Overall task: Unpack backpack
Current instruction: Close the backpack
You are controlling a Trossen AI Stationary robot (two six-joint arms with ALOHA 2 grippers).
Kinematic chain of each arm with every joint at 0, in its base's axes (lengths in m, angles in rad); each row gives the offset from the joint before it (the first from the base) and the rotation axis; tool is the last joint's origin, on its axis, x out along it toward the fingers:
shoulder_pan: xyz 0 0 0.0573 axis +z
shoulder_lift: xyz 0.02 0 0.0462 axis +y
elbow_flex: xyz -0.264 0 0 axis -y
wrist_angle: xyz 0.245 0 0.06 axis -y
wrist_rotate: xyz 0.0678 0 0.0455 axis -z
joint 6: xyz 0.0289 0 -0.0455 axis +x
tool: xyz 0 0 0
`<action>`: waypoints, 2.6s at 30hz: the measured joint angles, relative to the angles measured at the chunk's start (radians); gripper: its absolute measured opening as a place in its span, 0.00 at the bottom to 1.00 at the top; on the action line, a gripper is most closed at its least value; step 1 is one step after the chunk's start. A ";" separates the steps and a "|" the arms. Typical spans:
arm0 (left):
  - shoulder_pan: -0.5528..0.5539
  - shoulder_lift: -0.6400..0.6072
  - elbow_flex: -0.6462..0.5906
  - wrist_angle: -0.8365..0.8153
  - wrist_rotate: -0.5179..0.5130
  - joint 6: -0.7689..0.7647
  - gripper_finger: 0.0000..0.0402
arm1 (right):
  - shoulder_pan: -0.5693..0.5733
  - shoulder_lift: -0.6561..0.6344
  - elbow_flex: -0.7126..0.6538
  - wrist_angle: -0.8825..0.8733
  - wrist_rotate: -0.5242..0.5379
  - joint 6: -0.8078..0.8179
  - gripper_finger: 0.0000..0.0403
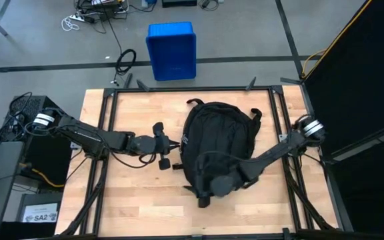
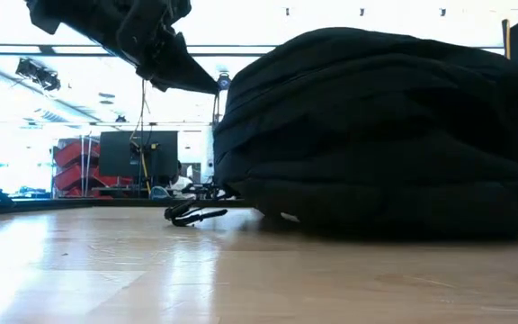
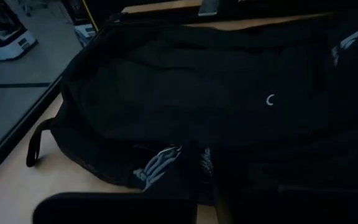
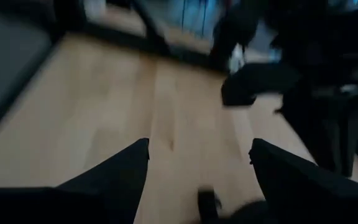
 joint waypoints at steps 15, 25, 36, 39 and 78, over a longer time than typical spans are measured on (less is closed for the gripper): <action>0.023 0.000 0.000 -0.039 0.005 -0.025 0.00 | -0.071 0.353 0.550 -1.094 -0.042 0.486 0.49; -0.045 0.000 0.000 -0.004 0.107 -0.026 0.00 | -0.009 0.340 0.550 -1.515 0.018 0.831 0.41; -0.218 0.076 0.012 0.056 0.102 -0.026 0.00 | -0.003 0.322 0.544 -1.523 0.142 0.769 0.40; -0.240 0.127 0.042 0.057 0.093 -0.026 0.00 | -0.032 0.320 0.544 -1.510 0.146 0.749 0.40; -0.002 0.381 0.087 0.309 0.349 0.089 0.00 | -0.243 0.316 0.321 -1.017 0.051 0.380 0.36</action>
